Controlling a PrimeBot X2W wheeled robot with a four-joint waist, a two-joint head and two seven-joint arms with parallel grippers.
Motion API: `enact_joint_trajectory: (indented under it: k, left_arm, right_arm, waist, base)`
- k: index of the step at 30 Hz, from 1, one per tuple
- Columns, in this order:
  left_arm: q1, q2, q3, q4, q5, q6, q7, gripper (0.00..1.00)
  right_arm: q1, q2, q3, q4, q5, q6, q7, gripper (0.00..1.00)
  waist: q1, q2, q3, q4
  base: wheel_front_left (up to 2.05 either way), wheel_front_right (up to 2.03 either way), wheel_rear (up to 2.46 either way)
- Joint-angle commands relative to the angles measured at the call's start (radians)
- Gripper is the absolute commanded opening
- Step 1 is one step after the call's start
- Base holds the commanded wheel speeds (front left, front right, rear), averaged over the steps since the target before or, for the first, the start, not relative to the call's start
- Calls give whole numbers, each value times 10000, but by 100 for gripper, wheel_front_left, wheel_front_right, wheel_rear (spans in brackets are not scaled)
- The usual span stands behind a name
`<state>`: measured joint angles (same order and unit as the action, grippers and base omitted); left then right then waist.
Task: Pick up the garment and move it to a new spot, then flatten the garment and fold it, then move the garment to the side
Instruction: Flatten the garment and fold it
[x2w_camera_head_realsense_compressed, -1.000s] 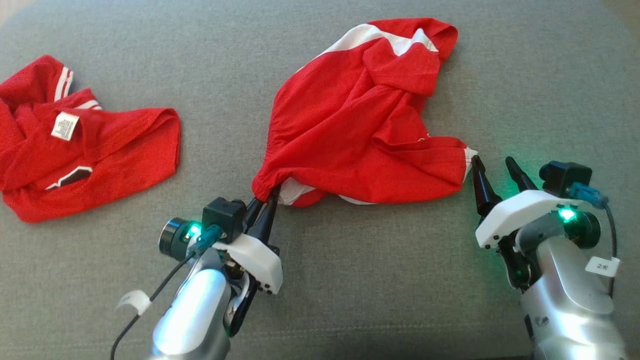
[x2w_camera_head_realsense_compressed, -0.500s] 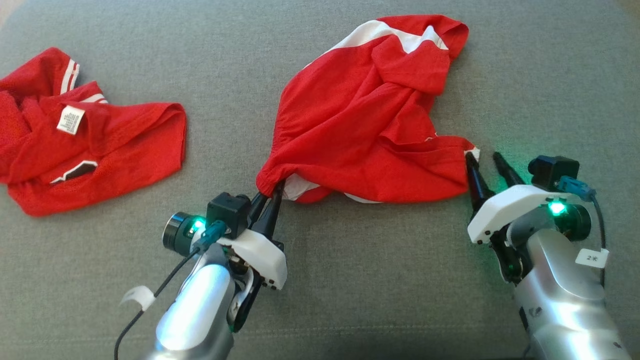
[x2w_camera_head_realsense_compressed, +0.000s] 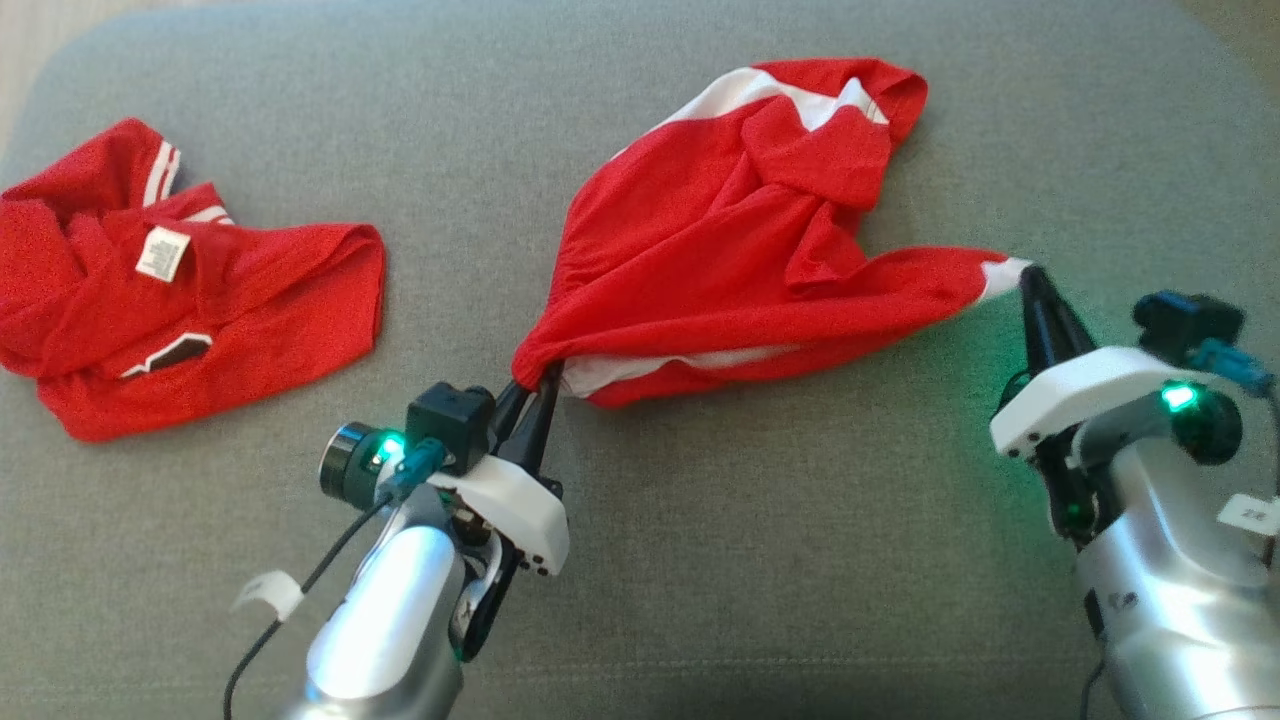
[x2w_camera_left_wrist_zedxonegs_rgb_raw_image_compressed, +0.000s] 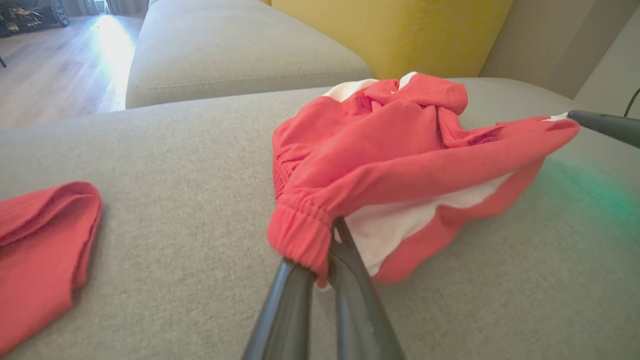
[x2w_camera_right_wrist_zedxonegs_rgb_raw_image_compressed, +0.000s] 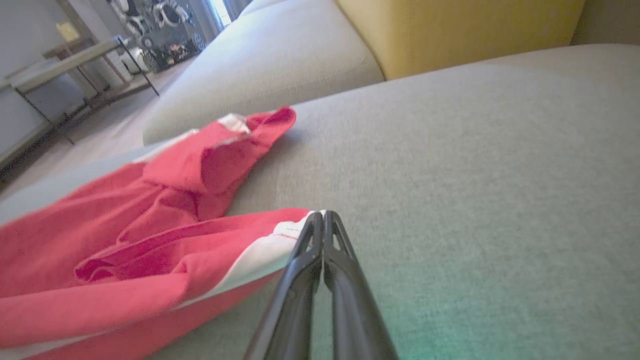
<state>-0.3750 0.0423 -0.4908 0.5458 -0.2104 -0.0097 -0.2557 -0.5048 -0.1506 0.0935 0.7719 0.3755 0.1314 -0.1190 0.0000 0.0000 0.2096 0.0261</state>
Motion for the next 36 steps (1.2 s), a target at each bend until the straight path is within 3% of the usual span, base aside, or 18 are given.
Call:
enact_joint_trajectory:
  k: [1,9,22,29,36]
  left_arm:
    - [-275,94,442,-387,66,-36,-61,0]
    - [-251,278,517,-971,345,-392,-61,0]
    - [-120,488,711,-2319,262,-632,-61,0]
    - [139,618,841,-3583,-286,-750,337,0]
    - [599,1023,785,-5902,-575,-754,1605,0]
  right_arm:
    - [-459,-79,86,-430,176,-7,-95,0]
    - [-757,-103,-462,-1679,875,-7,155,0]
    - [-151,259,-868,-4272,337,-7,1223,0]
    - [738,269,-1362,-6554,-251,-7,2752,0]
    - [1959,698,-2360,-9389,-932,-7,4336,0]
  waist:
    - [0,0,-190,-39]
    - [0,0,-856,-202]
    - [0,0,-2180,-237]
    - [0,0,-2692,-139]
    - [0,0,-2953,-120]
  base:
    - [0,0,0]
    - [0,0,0]
    - [0,0,0]
    - [0,0,0]
    - [0,0,0]
